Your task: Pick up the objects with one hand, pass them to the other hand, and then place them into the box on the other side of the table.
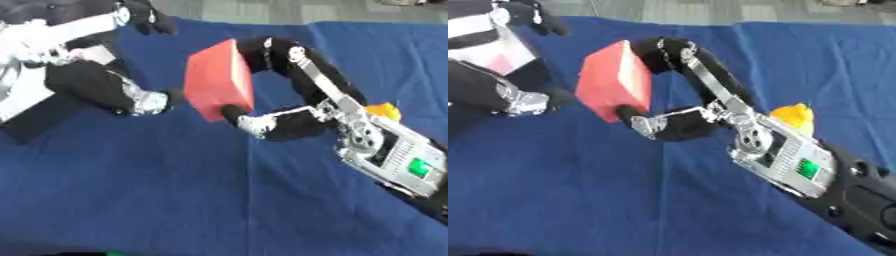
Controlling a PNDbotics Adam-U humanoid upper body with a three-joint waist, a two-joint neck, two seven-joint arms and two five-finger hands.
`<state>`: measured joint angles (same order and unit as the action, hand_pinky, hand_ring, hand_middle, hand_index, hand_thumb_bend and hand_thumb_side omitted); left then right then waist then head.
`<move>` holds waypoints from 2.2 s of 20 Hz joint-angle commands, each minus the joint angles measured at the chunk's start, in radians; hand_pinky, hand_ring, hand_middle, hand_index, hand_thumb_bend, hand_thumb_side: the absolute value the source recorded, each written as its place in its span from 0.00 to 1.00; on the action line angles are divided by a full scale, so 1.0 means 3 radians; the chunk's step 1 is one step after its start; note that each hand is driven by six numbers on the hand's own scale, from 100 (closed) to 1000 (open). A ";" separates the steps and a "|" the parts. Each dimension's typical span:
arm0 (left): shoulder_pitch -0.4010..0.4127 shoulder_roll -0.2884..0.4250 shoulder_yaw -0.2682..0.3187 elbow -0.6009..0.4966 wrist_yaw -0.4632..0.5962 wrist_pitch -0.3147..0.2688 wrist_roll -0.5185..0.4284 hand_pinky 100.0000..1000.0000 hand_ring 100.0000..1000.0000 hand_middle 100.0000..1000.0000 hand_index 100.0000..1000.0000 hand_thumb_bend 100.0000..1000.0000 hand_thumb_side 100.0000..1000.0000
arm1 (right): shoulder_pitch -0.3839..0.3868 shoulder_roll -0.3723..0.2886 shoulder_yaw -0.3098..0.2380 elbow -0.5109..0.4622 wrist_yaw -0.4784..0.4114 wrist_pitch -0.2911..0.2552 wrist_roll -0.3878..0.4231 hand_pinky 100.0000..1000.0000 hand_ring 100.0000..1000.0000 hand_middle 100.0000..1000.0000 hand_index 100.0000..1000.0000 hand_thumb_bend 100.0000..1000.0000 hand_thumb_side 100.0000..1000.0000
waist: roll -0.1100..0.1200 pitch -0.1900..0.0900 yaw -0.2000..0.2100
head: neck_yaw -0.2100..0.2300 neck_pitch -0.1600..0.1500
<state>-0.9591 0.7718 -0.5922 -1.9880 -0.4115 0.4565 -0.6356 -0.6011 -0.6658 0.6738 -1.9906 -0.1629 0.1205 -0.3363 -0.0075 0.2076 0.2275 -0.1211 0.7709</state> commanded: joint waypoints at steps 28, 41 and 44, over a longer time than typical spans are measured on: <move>-0.0160 -0.0287 -0.0127 -0.0040 -0.0357 0.0324 -0.0243 1.00 0.86 0.81 0.92 0.38 0.33 | 0.0013 -0.0017 -0.0042 -0.0031 0.0722 -0.0268 0.0055 0.73 0.60 0.31 0.46 0.22 0.00 | 0.0062 -0.0094 0.0023 | 0.0017 -0.0003; -0.0155 -0.0356 -0.0180 -0.0040 -0.0244 0.0503 -0.0212 1.00 0.86 0.80 0.91 0.31 0.38 | 0.0014 0.0004 0.0000 -0.0031 0.0904 -0.0296 0.0037 0.72 0.59 0.30 0.46 0.25 0.00 | 0.0058 -0.0083 0.0034 | 0.0005 -0.0003; -0.0151 -0.0361 -0.0185 -0.0040 -0.0206 0.0522 -0.0264 1.00 0.87 0.80 0.91 0.29 0.41 | 0.0007 0.0001 -0.0008 -0.0031 0.0908 -0.0265 0.0036 0.72 0.59 0.30 0.46 0.26 0.00 | 0.0060 -0.0079 0.0039 | 0.0003 -0.0003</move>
<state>-0.9920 0.6598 -0.6565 -1.9895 -0.4801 0.5568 -0.6566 -0.5843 -0.6635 0.6769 -1.9902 0.1019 0.0381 -0.3255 -0.0020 0.2076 0.2381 -0.1182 0.7712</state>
